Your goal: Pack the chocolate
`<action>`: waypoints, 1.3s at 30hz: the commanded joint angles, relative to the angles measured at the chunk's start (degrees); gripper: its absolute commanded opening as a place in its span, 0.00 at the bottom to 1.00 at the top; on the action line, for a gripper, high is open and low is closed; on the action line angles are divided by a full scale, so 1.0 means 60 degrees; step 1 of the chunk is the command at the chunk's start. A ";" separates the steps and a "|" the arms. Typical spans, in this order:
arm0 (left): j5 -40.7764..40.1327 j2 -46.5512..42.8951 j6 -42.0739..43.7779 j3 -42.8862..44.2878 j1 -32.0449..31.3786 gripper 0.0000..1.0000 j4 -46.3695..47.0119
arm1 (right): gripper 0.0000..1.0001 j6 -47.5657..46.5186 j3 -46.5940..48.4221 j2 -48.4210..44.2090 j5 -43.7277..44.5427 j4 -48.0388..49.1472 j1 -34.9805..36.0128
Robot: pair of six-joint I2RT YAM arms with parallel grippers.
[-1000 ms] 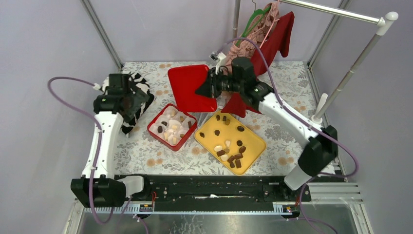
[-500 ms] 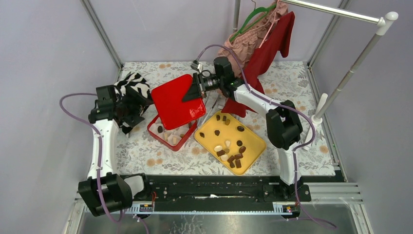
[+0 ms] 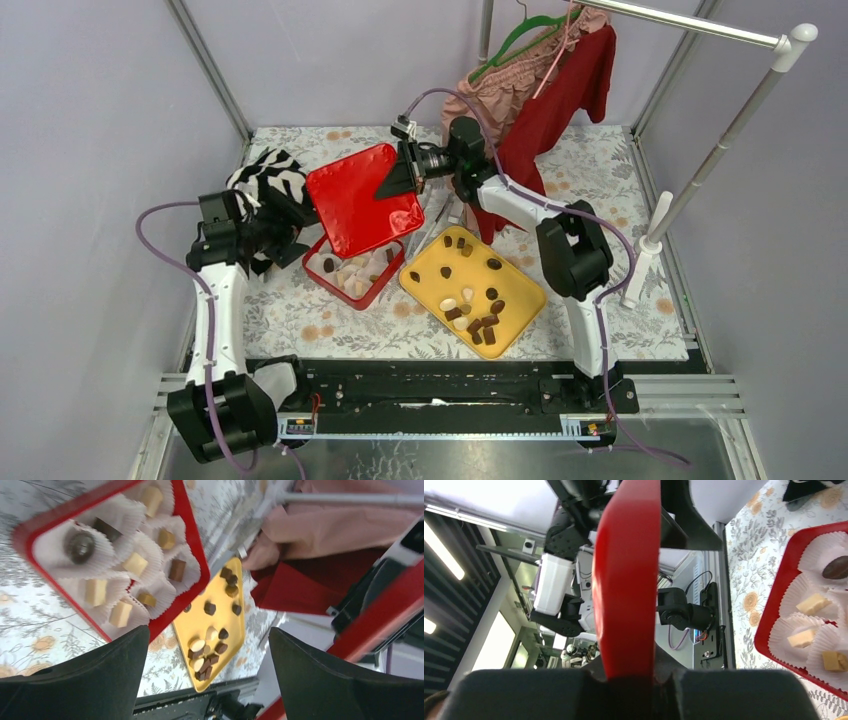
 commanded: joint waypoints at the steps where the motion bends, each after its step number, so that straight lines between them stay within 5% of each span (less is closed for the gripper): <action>1: -0.2151 0.0009 -0.0320 0.0835 0.0412 0.95 -0.1026 | 0.00 -0.1030 -0.0410 -0.0266 0.0640 -0.1396 0.0270; 9: -0.6113 0.0878 -0.1452 0.2261 0.0671 0.94 -0.2262 | 0.00 -0.1045 -0.1443 -0.0886 0.3624 -0.1803 0.0358; 21: -0.6618 0.2345 -0.1042 0.4212 0.0676 0.96 -0.2469 | 0.00 -0.2623 -0.1376 -0.2006 0.9114 -0.4707 0.2172; 33: -0.6789 0.4039 0.1159 0.5347 0.0642 0.96 -0.2330 | 0.00 -0.0545 -0.3060 -0.1807 1.4767 -0.1864 0.4044; 39: -0.6320 0.3981 0.1546 0.4517 0.0321 0.94 -0.1645 | 0.00 0.0430 -0.3855 -0.1358 1.5271 -0.0539 0.4366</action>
